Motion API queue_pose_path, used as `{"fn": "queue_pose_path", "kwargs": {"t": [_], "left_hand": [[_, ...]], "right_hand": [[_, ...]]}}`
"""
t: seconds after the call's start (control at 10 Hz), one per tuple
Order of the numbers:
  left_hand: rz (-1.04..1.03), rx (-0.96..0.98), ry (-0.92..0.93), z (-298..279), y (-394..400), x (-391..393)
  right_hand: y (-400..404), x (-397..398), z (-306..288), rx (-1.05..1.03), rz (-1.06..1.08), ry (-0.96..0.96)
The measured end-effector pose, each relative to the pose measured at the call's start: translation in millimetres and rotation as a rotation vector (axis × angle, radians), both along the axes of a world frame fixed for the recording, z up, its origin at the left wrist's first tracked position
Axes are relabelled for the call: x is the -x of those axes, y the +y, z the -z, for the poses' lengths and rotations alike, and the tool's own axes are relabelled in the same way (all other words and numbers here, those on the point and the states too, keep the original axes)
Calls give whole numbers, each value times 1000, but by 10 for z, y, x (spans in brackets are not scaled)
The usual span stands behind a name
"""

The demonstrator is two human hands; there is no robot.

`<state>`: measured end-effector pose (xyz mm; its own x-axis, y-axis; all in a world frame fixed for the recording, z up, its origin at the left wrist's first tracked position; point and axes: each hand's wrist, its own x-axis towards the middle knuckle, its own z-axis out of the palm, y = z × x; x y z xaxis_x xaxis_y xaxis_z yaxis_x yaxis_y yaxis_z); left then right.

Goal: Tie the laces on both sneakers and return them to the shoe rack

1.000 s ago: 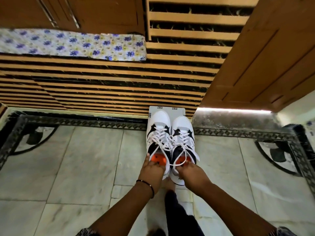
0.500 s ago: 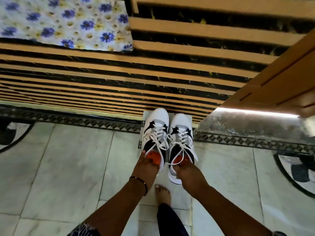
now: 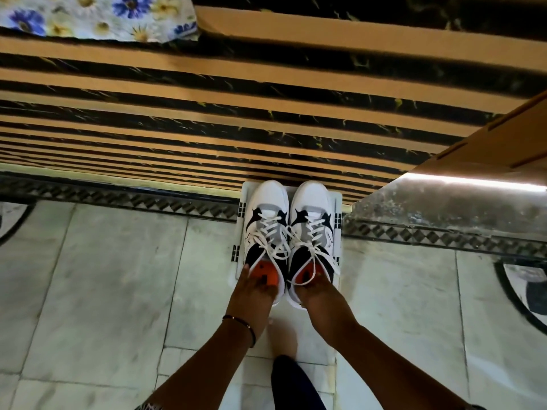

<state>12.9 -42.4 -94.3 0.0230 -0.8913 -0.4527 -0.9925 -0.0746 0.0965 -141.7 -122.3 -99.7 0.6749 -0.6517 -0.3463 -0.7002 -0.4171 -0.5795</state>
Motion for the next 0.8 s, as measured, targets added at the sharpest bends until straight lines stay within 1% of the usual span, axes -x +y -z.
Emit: {"fn": "queue_pose_path", "kwargs": {"t": [0.1,0.2,0.3,0.4,0.5,0.6,0.7,0.8], "left_hand": [[6,35,13,17,-11,-24],[-6,20,15,48,-26,-60],[-3,-15,12,52,-13,-85],[23,39,6,82,-27,-89],[26,4,-8,100,-34,-64],[-32,-26,-50,81,-26,-29],[-149,-27,15,-119,-5,8],[-268,-71,86,-383,103,109]], "right_hand": [[19,-21,43,-21,-96,55],[25,-53,52,65,-229,73],[2,-72,52,188,-287,94],[5,-45,39,211,-291,163],[2,-58,27,142,-265,190],[60,-76,-9,60,-217,221],[166,-61,-132,171,-210,268],[341,-45,-356,252,-163,277]]}}
